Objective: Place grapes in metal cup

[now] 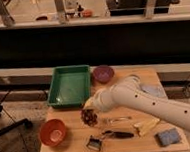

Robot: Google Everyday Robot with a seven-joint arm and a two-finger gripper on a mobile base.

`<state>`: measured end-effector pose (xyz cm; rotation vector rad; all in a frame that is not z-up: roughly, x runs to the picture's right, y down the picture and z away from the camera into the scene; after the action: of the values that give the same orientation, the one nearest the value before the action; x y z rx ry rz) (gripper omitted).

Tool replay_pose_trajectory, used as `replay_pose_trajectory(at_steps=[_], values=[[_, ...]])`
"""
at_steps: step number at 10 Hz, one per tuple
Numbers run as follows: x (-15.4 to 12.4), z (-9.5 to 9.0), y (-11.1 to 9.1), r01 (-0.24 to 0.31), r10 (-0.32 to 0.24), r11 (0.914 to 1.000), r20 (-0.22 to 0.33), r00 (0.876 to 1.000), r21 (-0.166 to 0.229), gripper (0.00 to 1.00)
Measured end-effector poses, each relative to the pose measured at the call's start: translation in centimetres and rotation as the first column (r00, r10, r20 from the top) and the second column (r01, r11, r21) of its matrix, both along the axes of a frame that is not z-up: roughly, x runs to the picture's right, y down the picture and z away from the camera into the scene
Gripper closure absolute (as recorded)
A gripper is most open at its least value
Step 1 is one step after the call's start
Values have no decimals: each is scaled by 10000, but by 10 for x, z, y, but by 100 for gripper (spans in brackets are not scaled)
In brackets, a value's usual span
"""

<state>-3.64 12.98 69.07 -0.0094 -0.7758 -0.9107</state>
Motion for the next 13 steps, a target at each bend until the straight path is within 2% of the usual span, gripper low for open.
replay_pose_trajectory(at_steps=[7, 13], values=[[-1, 14, 0, -2, 1, 10000, 254, 9997, 64, 99], [9, 29, 3, 20, -20, 10000, 152, 9999, 46, 99]])
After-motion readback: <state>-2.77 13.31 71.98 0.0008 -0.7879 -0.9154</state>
